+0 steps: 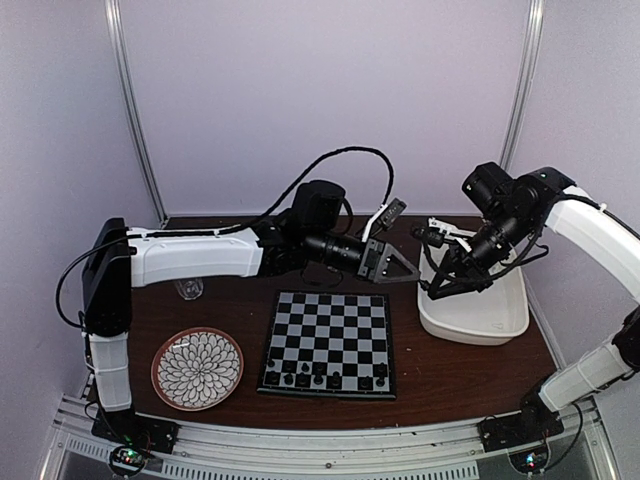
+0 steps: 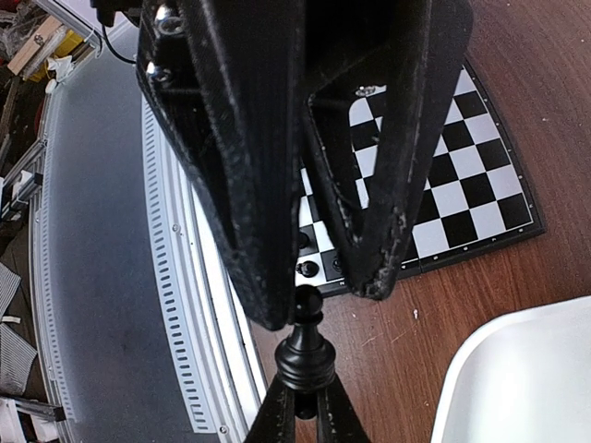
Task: Set up the chess pieces on the board
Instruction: Pick up the pawn from the chess pile.
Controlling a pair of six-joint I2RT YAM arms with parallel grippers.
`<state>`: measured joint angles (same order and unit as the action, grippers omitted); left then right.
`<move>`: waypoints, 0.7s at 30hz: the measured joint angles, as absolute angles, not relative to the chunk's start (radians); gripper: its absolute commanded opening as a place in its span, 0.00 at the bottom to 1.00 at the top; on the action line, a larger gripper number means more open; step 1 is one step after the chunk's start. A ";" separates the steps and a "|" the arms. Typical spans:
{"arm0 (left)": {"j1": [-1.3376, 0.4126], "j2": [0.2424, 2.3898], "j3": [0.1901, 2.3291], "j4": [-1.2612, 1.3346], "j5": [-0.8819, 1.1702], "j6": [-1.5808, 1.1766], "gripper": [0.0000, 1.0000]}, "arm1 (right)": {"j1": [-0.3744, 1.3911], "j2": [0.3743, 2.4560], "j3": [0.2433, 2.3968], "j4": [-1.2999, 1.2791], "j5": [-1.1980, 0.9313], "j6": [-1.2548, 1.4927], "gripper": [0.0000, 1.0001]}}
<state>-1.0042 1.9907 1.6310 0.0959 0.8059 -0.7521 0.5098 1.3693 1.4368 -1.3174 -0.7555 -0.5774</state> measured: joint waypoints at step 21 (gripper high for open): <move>-1.007 2.016 1.648 0.104 0.832 -0.770 0.10 | 0.511 1.369 1.437 -1.317 -0.741 -0.577 0.04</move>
